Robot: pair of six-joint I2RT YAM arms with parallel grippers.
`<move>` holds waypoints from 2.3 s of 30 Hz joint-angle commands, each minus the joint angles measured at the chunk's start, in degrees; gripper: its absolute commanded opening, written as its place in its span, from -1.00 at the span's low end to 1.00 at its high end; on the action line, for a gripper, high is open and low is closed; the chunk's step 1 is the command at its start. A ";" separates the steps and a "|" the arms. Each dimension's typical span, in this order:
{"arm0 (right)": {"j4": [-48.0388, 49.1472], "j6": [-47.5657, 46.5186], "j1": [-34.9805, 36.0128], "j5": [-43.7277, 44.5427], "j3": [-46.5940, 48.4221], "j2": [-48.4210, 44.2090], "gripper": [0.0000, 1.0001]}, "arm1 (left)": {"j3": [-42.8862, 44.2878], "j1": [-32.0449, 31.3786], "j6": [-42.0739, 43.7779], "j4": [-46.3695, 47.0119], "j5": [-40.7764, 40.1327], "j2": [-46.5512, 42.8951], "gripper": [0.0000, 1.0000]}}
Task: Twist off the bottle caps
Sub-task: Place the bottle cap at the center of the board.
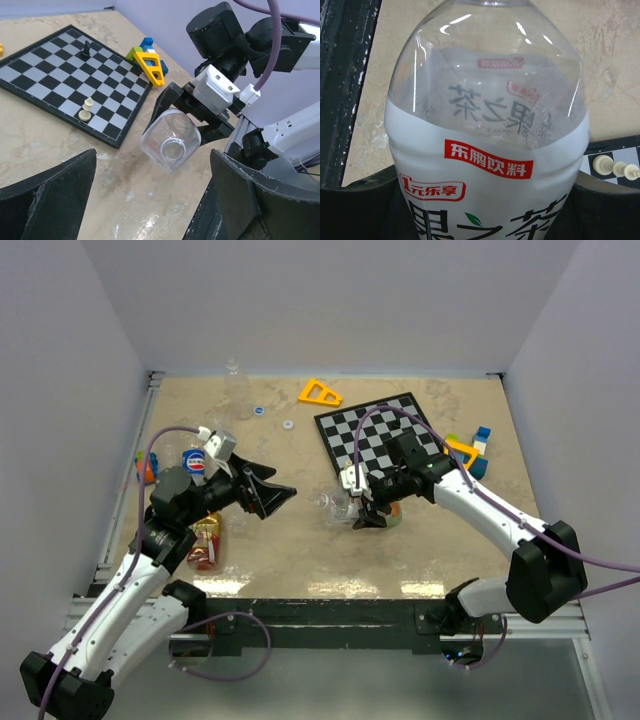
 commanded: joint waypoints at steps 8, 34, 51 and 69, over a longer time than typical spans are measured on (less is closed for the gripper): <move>1.76 1.17 -0.21 -1.86 1.11 0.85 -0.81 | -3.74 -6.63 -3.50 7.16 -1.97 0.47 1.00; 2.20 2.67 -0.29 -2.21 1.46 1.29 -0.81 | -5.94 -17.54 -6.05 21.48 -13.93 15.49 0.70; 7.13 7.32 -0.29 0.60 0.32 -0.91 -0.78 | -2.07 -22.72 -28.19 15.59 -26.31 23.76 0.74; 8.00 7.59 -0.38 1.30 -0.12 -1.35 -0.76 | -1.37 -22.81 -33.12 18.59 -32.21 27.10 0.52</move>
